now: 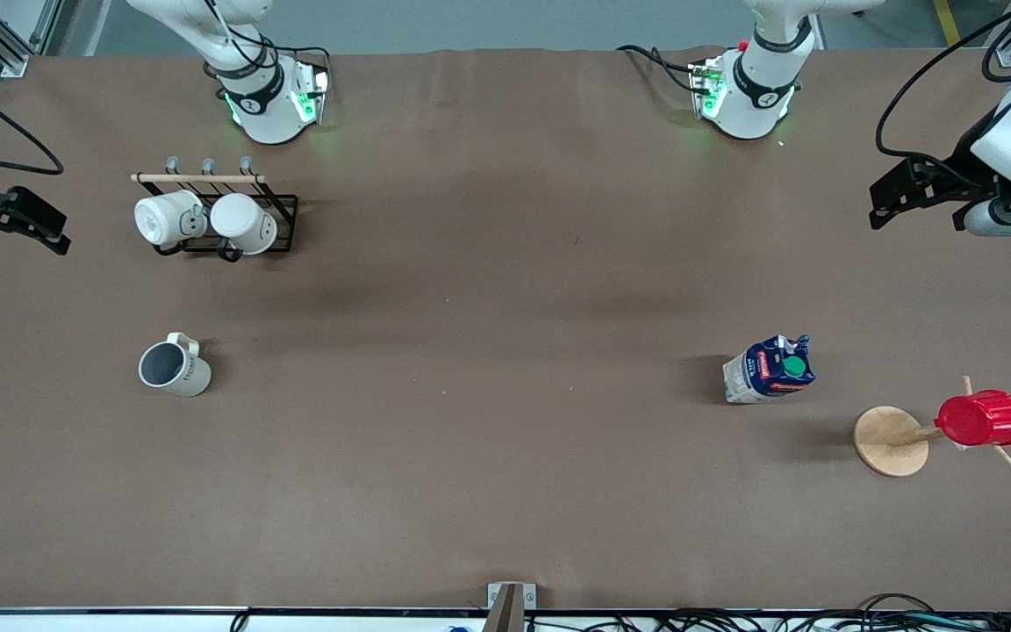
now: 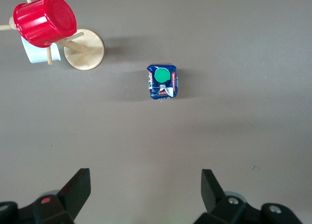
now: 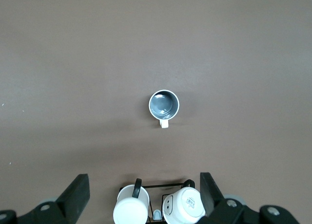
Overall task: Place cup and milk on table
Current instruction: 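Move the left gripper toward the blue milk carton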
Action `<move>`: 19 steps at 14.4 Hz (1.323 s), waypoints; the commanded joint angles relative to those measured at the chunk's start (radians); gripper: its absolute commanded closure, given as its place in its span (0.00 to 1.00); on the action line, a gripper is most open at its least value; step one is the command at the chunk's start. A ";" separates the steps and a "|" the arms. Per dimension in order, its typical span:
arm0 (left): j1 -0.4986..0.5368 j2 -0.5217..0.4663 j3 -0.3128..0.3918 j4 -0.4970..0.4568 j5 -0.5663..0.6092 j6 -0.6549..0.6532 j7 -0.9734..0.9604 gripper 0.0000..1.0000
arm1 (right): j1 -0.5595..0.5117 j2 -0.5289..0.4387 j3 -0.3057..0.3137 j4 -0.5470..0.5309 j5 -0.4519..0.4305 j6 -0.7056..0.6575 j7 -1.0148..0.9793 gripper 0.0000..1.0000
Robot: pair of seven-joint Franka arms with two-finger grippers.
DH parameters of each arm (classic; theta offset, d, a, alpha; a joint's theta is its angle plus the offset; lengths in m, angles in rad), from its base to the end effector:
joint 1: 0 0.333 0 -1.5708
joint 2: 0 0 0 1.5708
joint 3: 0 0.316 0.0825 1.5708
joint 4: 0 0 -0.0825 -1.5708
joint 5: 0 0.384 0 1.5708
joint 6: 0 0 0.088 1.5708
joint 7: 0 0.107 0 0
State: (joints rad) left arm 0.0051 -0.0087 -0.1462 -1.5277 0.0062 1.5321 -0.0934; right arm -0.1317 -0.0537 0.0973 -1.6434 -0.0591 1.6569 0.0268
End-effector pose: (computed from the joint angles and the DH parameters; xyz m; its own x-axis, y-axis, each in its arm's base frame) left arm 0.5430 -0.0768 0.6461 0.9988 -0.0474 0.0136 -0.0474 -0.9989 -0.0062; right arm 0.5455 -0.0232 0.6274 0.9961 -0.0557 0.0684 -0.0600 -0.9962 0.0624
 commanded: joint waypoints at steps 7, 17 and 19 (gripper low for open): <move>-0.008 0.018 -0.001 0.008 0.029 -0.001 0.028 0.00 | -0.020 0.005 -0.001 0.010 0.036 -0.011 -0.016 0.00; -0.008 0.136 -0.013 -0.100 0.008 0.261 -0.012 0.00 | -0.025 0.006 -0.001 0.008 0.036 -0.011 -0.022 0.00; -0.004 0.150 -0.013 -0.147 0.009 0.328 -0.012 0.00 | -0.025 0.006 -0.001 0.008 0.036 -0.011 -0.022 0.00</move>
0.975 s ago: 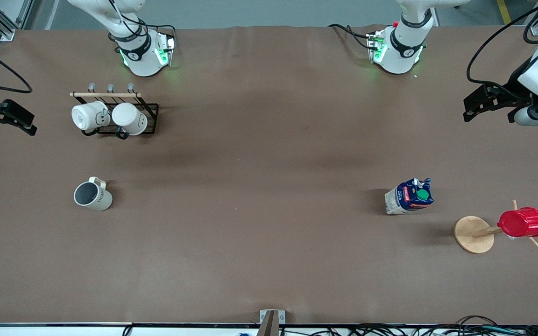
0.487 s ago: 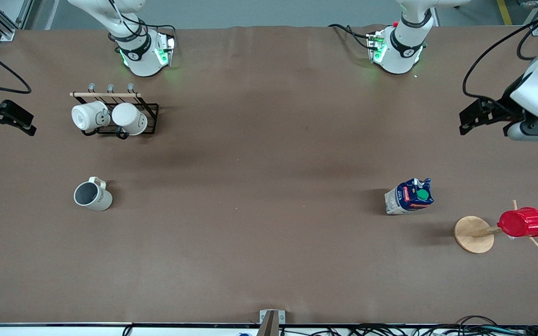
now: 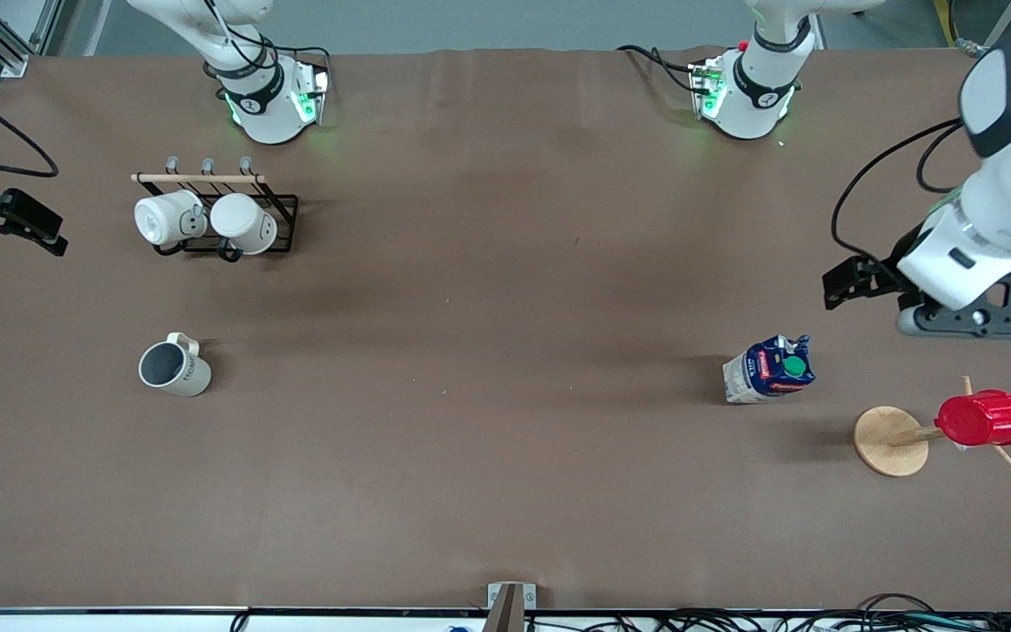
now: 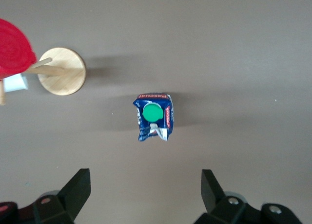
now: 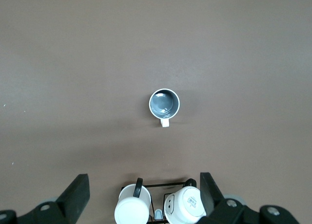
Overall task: Place cup and milk on table
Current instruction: 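Move the left gripper toward the blue milk carton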
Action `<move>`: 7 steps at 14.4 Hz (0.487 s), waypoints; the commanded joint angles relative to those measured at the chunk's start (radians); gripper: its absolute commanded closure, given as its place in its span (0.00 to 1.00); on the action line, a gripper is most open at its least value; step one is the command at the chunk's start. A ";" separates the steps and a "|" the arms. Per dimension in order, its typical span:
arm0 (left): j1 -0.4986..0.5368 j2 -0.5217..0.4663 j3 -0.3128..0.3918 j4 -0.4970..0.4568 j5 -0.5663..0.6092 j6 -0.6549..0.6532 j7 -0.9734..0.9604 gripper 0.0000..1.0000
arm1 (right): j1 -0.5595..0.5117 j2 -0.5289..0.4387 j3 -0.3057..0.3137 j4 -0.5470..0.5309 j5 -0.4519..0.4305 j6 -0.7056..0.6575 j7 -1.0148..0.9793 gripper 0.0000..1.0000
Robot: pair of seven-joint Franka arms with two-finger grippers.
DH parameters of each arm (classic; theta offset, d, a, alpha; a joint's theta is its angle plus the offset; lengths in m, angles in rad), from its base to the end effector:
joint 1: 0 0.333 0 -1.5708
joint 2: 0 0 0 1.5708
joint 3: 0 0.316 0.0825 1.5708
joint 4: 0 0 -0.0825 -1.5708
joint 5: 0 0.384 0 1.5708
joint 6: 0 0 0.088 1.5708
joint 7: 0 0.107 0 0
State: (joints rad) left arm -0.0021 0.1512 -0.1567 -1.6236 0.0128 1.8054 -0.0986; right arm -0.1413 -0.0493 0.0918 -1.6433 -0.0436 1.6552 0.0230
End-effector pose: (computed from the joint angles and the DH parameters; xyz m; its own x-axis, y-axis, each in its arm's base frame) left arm 0.6061 -0.0901 0.5327 0.9977 -0.0605 0.0312 -0.0610 -0.9980 0.0141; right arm 0.5463 -0.0301 0.6248 0.9957 -0.0685 0.0619 -0.0714 -0.9964 0.0467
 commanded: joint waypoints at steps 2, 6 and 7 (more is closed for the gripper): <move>0.010 0.016 -0.001 -0.071 0.007 0.074 -0.007 0.00 | -0.017 0.011 0.005 0.008 0.021 -0.003 -0.020 0.00; -0.002 0.088 -0.001 -0.073 0.029 0.090 -0.137 0.00 | -0.055 0.048 0.005 -0.032 0.027 0.056 -0.021 0.01; -0.010 0.096 -0.001 -0.073 0.035 0.091 -0.157 0.00 | -0.075 0.069 0.005 -0.055 0.028 0.092 -0.024 0.01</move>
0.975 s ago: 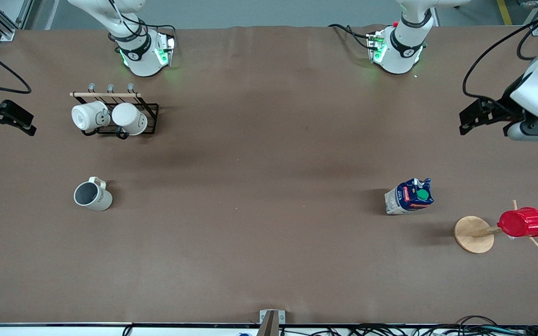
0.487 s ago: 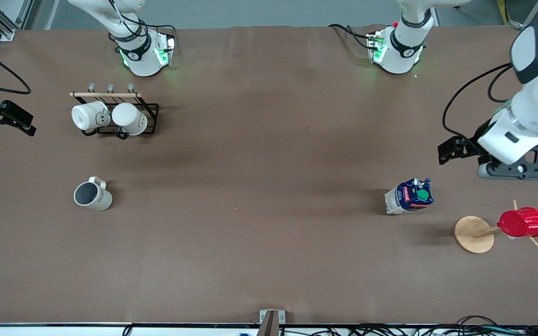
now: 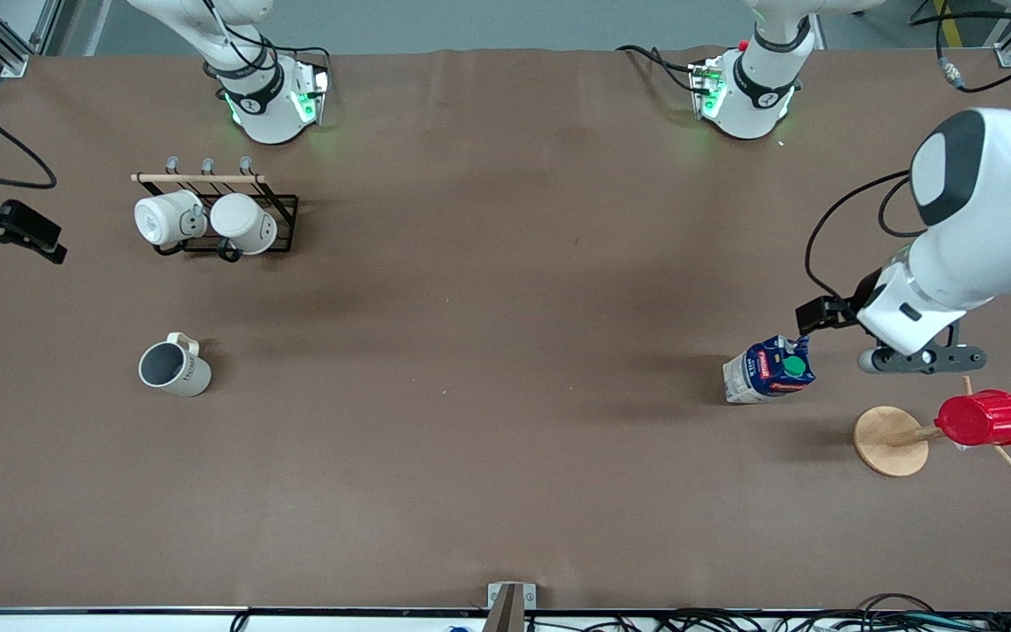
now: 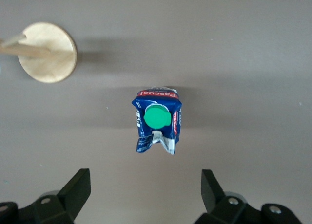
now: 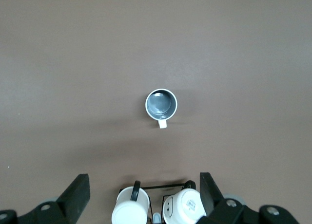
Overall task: Place cup and milk on table
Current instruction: 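Grasp the milk carton with the left gripper while the right gripper reaches the mug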
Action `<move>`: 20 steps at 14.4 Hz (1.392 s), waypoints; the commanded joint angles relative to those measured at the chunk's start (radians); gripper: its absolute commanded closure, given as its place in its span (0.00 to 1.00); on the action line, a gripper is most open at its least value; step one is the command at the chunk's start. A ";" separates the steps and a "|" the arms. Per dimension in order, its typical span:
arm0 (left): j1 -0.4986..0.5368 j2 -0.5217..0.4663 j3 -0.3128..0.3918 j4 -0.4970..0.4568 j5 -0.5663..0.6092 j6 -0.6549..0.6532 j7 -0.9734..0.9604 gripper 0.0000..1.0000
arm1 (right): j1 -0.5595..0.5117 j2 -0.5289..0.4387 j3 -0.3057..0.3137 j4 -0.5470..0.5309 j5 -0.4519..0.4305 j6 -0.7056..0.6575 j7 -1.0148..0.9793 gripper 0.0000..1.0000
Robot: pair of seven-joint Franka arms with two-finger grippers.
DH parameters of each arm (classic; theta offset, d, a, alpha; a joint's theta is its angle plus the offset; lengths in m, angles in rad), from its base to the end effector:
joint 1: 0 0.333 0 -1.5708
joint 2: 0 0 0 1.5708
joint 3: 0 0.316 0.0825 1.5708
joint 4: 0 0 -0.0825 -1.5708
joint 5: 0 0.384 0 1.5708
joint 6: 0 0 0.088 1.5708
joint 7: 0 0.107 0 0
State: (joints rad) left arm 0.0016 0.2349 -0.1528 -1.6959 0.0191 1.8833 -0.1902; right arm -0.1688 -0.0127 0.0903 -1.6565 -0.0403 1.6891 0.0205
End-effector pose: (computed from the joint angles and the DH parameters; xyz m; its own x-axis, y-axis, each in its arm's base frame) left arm 0.6188 -0.0859 0.4535 0.9982 0.0358 -0.0472 0.0363 -0.9993 0.0088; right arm 0.5582 -0.0475 0.6014 0.9945 -0.0940 0.0460 -0.0958 -0.9946 0.0404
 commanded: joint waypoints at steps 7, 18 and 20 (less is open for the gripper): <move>-0.005 0.063 -0.008 -0.092 0.033 0.153 0.003 0.00 | -0.104 0.279 0.005 -0.055 0.025 0.216 -0.057 0.03; 0.003 0.130 -0.008 -0.113 0.032 0.241 -0.003 0.00 | -0.169 0.546 0.008 -0.055 0.025 0.394 -0.148 0.10; 0.012 0.133 -0.008 -0.116 0.032 0.241 0.000 0.02 | -0.160 0.562 0.012 -0.083 0.025 0.408 -0.148 0.15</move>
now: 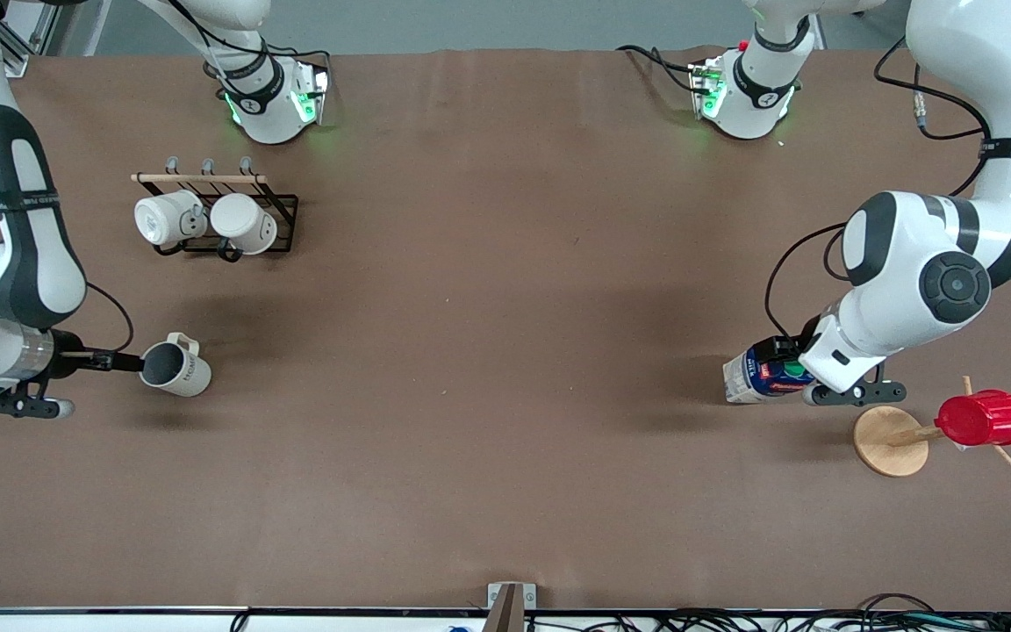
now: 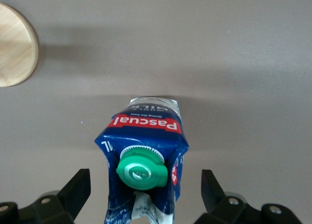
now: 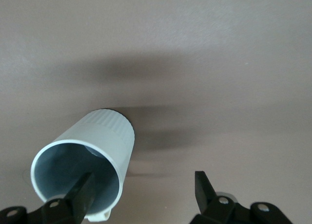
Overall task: Place cup and milk on table
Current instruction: 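Grasp the milk carton with the left gripper while the right gripper reaches the mug, then close the right gripper on the grey mug rim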
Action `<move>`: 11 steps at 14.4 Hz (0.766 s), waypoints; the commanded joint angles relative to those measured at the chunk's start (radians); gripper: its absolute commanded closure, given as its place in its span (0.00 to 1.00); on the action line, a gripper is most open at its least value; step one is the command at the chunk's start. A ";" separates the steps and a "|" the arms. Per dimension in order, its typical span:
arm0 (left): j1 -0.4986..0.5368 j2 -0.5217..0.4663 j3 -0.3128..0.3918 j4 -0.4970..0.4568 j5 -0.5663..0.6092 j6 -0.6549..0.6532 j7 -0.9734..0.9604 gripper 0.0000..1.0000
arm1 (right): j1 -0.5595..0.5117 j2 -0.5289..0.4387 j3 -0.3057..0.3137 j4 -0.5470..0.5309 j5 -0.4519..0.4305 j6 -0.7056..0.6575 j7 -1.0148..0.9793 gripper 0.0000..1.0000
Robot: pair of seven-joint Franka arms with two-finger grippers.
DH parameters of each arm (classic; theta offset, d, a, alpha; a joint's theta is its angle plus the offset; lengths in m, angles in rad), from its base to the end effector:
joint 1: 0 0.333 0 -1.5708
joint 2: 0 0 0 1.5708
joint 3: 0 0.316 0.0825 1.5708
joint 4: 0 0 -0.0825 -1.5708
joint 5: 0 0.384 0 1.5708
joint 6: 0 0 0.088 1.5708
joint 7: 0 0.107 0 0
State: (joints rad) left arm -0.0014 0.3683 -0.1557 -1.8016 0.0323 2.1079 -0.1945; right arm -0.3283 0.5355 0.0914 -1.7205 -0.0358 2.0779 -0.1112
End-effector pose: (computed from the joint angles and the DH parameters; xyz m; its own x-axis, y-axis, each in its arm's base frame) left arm 0.6290 -0.0911 0.3400 0.9977 0.0281 -0.0617 0.0293 -0.9994 0.0175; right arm 0.6297 -0.1591 0.2638 0.9792 -0.1090 -0.1714 -0.1171 -0.9924 -0.0381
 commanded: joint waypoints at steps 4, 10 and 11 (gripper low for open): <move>0.020 -0.002 -0.005 -0.013 0.015 0.017 0.006 0.27 | 0.003 0.012 0.016 -0.100 0.020 0.122 -0.016 0.23; 0.001 -0.003 -0.007 -0.015 0.009 0.017 -0.016 0.68 | 0.011 0.012 0.017 -0.110 0.020 0.120 -0.019 0.91; -0.003 -0.005 -0.007 -0.015 0.009 0.014 -0.016 0.74 | 0.020 0.011 0.017 -0.111 0.020 0.119 -0.027 0.92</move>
State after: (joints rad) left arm 0.0064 0.3734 -0.1620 -1.8063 0.0324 2.1169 -0.1970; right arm -0.3185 0.5677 0.1055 -1.8045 -0.0356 2.1949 -0.1142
